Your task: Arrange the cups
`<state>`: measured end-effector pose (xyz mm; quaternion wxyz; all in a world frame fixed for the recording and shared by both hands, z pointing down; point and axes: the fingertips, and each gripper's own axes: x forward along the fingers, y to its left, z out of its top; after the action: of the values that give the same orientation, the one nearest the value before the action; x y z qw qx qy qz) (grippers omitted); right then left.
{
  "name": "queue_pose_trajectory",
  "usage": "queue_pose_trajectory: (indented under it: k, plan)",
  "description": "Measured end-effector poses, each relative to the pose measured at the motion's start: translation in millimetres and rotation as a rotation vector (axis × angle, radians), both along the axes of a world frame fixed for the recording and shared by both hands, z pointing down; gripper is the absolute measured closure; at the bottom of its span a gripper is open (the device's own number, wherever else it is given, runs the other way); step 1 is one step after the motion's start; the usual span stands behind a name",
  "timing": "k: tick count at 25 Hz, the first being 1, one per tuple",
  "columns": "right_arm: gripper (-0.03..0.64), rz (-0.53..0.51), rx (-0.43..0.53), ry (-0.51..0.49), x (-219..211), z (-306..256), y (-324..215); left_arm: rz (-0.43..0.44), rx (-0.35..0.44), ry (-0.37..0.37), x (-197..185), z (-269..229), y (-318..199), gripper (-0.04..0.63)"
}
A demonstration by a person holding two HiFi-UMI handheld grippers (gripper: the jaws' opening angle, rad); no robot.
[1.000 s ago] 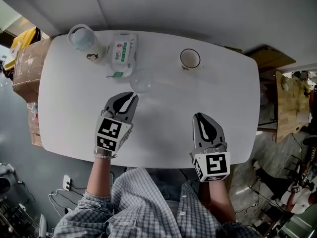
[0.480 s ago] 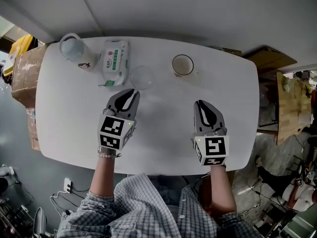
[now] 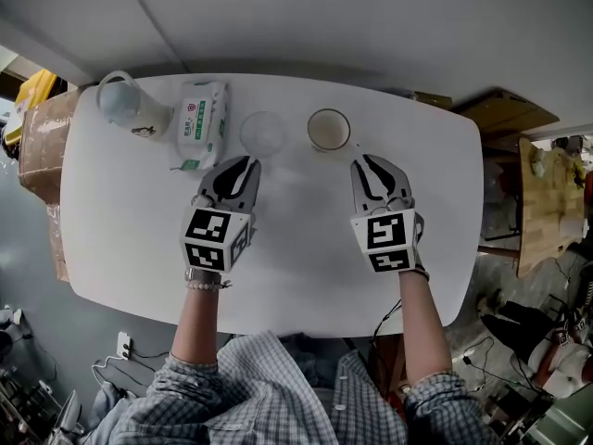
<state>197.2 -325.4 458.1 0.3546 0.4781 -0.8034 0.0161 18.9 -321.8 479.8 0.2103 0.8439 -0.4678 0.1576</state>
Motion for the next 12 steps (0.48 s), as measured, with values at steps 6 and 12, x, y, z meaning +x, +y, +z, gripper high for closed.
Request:
queue_pose_trajectory:
  k: [6, 12]
  plan:
    - [0.52, -0.083, -0.028, 0.033, 0.4, 10.3, -19.9, -0.032, 0.013, -0.006, 8.3, -0.8, -16.4, 0.54]
    - [0.514, -0.134, -0.057, 0.024, -2.3, 24.0, -30.2, -0.063, 0.004, -0.011, 9.5, 0.7, -20.2, 0.54]
